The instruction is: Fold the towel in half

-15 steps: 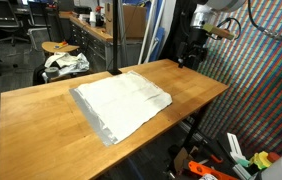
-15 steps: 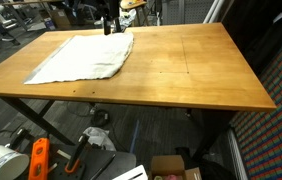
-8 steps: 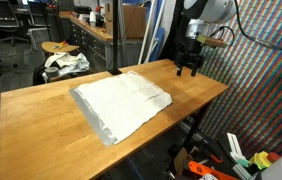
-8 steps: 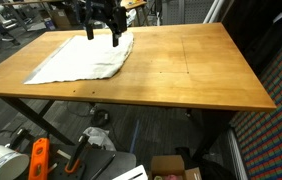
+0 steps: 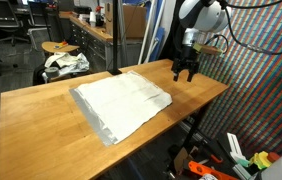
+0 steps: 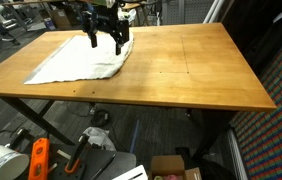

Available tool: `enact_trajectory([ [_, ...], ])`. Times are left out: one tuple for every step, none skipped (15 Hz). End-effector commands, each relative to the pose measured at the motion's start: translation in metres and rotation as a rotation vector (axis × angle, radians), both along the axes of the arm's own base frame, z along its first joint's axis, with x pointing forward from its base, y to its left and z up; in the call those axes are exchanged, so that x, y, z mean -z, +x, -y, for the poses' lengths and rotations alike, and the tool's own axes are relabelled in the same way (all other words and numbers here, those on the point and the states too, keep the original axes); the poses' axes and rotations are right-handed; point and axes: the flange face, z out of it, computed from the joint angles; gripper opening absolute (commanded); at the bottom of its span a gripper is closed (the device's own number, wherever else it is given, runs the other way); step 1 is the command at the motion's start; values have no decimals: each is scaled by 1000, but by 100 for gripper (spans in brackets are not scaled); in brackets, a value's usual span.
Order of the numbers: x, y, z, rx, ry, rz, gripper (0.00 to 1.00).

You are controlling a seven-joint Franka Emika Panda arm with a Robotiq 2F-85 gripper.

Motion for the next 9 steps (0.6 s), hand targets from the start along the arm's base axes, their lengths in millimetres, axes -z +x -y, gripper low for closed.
enact_trajectory([
  [11, 8, -2, -10, 37, 25, 100],
  [15, 9, -4, -12, 48, 24, 100],
  [18, 10, -5, -7, 58, 33, 100],
  [21, 11, -7, 2, 70, 45, 100],
  [25, 12, -9, 3, 76, 50, 100],
  [28, 14, -10, 6, 79, 59, 100],
  [31, 16, -12, 5, 81, 62, 100],
  [34, 18, -12, 9, 82, 69, 100],
  [38, 20, -13, 11, 81, 74, 100],
])
